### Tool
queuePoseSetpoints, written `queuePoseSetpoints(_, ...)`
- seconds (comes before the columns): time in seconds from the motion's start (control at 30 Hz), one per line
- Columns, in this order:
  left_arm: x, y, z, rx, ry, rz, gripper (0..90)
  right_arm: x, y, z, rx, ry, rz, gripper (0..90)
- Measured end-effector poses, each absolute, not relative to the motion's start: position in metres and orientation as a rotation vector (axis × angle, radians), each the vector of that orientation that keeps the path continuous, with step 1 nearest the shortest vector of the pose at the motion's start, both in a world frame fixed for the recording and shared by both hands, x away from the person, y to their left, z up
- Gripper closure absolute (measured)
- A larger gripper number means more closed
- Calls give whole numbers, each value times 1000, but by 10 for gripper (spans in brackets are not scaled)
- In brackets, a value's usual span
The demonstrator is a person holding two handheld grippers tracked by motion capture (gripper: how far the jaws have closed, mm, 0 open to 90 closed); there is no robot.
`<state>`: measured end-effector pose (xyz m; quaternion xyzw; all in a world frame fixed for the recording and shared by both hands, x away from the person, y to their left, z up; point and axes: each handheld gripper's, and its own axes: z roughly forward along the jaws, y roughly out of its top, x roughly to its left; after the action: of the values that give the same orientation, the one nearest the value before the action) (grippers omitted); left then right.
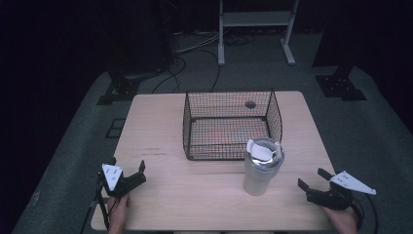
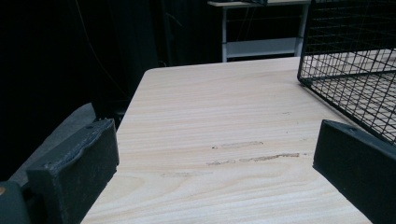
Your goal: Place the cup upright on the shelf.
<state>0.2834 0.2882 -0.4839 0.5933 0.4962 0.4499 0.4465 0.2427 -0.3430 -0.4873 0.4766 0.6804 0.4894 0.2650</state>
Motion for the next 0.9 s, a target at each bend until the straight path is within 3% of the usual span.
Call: queuePoseSetpoints(0.9,281,288,-484,1462,1218,1123,0,234,-325,-447,1090,1958,1339,91)
